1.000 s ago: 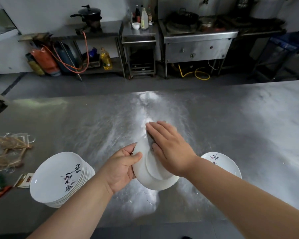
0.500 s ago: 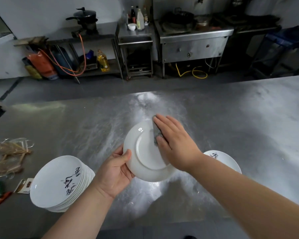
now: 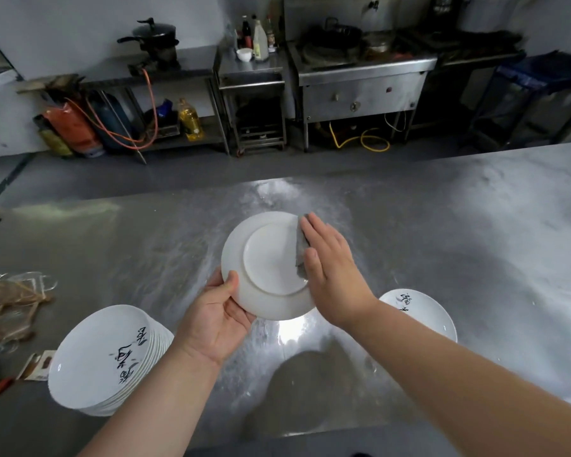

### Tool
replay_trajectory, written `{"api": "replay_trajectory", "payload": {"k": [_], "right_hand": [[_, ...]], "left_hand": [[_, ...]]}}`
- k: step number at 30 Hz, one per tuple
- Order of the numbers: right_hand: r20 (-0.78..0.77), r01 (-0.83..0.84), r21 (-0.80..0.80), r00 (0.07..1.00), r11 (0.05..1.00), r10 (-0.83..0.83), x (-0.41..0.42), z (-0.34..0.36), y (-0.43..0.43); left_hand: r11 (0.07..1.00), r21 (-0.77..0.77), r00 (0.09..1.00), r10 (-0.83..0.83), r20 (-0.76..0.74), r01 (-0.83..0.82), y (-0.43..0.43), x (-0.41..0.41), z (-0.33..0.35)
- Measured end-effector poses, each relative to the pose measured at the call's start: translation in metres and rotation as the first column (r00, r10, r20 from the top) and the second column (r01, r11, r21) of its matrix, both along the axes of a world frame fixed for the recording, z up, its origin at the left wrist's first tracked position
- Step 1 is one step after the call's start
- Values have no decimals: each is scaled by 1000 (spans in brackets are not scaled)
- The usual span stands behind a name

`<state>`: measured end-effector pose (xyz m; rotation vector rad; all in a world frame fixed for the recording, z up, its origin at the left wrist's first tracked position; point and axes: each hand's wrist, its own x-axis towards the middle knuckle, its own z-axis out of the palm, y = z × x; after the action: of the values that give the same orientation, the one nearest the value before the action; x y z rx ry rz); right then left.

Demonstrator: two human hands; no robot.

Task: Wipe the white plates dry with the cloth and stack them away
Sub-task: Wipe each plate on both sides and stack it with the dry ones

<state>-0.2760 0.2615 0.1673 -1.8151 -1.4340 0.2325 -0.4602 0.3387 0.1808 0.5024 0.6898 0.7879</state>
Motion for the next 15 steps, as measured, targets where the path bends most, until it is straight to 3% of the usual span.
{"api": "replay_trajectory", "payload": {"k": [6,10,12,15], "right_hand": [[-166,86,60,983,994,-75,-55,-24,-28],[-360,207,110,920,972,-155,-29,-12,-17],[-403,171,113,908,979,-113,-3,4,-9],[-350,16,69,937,998,9,21,18,-3]], "left_hand": [[1000,-1,999,13,45,-13,8,7,0],[986,81,989,-148,30,145,2,5,-3],[973,66,975,-222,7,221,4,2,4],[964,20,960,-263,-94,265,8,-1,16]]}}
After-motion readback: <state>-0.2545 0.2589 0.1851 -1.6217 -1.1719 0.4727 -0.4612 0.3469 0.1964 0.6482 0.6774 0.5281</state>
